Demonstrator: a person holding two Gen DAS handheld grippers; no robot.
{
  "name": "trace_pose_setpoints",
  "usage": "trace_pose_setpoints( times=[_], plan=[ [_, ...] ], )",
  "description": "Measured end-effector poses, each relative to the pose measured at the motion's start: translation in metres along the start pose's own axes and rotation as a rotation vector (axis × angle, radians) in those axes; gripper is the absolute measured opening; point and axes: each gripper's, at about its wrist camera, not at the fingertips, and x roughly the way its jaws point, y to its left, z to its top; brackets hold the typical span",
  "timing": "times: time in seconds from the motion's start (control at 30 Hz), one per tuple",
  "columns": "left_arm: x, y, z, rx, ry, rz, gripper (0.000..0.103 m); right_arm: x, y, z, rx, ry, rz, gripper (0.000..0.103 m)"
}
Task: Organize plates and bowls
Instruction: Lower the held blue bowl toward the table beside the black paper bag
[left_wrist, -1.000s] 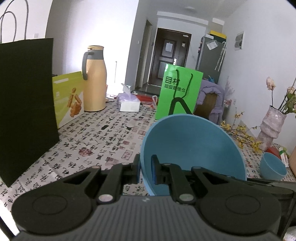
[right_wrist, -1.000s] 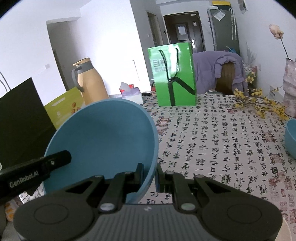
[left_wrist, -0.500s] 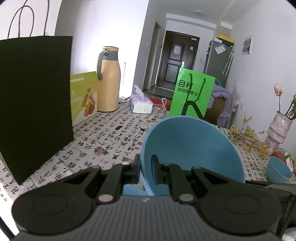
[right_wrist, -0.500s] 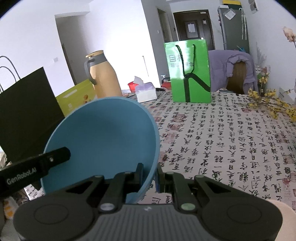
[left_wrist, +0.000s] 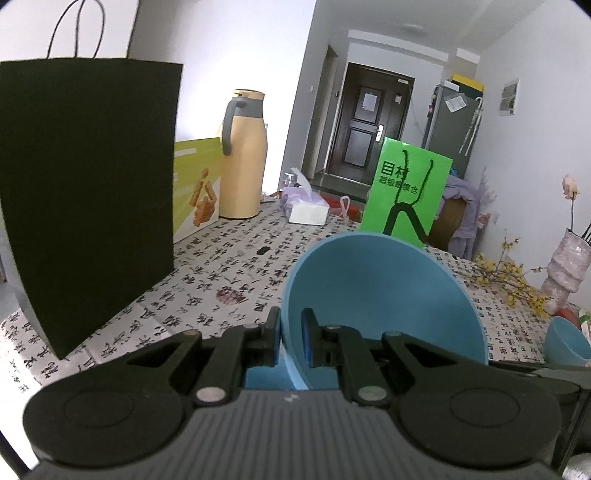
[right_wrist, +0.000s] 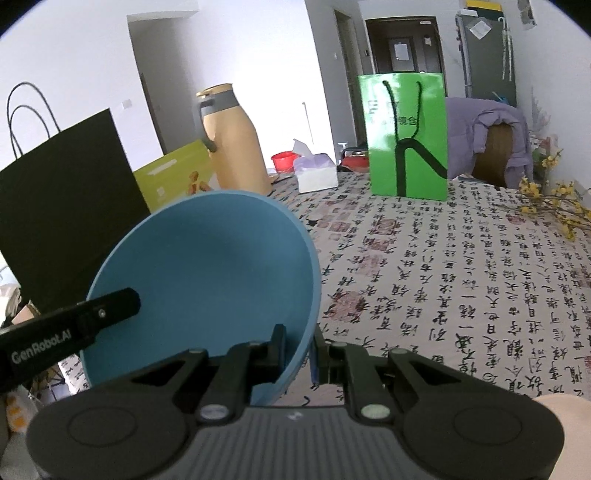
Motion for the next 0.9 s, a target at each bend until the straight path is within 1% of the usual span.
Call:
trace_pose_setpoints(
  times=[0.4,0.63,0.9],
  plan=[
    [-0.002,0.029,-0.008,-0.037,0.024,0.031,0.012,0.012,0.024,-0.008,-0.049,0.044,0.023,0.013],
    [-0.003,0.039,-0.015,-0.047,0.041,0.040,0.012,0.016,0.033,-0.015,-0.078,0.064,0.028,0.013],
    [-0.006,0.045,-0.023,-0.060,0.055,0.043,0.012,0.017,0.042,-0.022,-0.128,0.065,0.015,0.015]
  ],
)
